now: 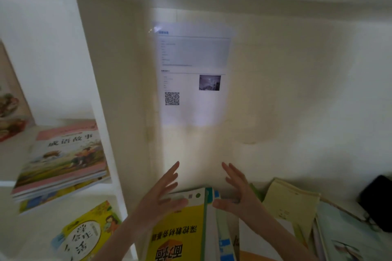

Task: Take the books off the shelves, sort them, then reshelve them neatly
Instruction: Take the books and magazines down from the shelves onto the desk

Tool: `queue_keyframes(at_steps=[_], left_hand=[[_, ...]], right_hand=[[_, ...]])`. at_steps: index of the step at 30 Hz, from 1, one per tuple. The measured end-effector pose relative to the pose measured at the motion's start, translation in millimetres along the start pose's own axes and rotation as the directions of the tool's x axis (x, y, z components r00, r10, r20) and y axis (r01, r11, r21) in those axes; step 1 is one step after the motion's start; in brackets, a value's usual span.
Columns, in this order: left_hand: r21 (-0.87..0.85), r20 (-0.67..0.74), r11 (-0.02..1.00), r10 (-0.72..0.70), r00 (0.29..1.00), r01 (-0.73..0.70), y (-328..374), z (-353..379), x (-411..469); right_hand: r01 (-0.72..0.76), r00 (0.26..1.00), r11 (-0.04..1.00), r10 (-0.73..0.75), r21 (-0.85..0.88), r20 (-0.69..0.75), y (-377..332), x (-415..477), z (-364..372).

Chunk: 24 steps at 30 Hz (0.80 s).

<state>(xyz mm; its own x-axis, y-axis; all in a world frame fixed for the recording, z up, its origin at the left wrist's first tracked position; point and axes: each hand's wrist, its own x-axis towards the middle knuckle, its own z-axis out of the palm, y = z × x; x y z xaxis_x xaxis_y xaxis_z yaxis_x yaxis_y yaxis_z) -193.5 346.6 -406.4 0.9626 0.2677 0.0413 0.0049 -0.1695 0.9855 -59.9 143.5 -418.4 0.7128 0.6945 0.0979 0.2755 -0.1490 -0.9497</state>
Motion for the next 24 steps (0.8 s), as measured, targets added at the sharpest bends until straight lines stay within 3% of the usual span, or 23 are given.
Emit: queue_keyframes(at_steps=[9,14,20,24], left_hand=[[0.051,-0.050,0.992,0.120,0.991,-0.118,54.2,-8.2,-12.3],[0.121,-0.116,0.947,0.310,0.944,-0.296,123.1,-34.0,-39.6],[0.292,-0.287,0.803,0.592,0.753,-0.520,218.7,-70.8,-87.1],[0.609,-0.394,0.632,0.765,0.509,-0.478,262.6,-110.9,-98.2]], right_hand=[[0.070,0.997,0.997,-0.070,0.009,-0.025,-44.0,-4.6,-11.4],[0.229,0.973,0.973,-0.229,-0.027,-0.002,-121.1,0.9,-19.9],[0.563,0.826,0.822,-0.562,-0.091,0.041,-245.7,4.1,-4.4],[0.687,0.727,0.722,-0.682,-0.082,0.085,-310.6,12.9,18.2]])
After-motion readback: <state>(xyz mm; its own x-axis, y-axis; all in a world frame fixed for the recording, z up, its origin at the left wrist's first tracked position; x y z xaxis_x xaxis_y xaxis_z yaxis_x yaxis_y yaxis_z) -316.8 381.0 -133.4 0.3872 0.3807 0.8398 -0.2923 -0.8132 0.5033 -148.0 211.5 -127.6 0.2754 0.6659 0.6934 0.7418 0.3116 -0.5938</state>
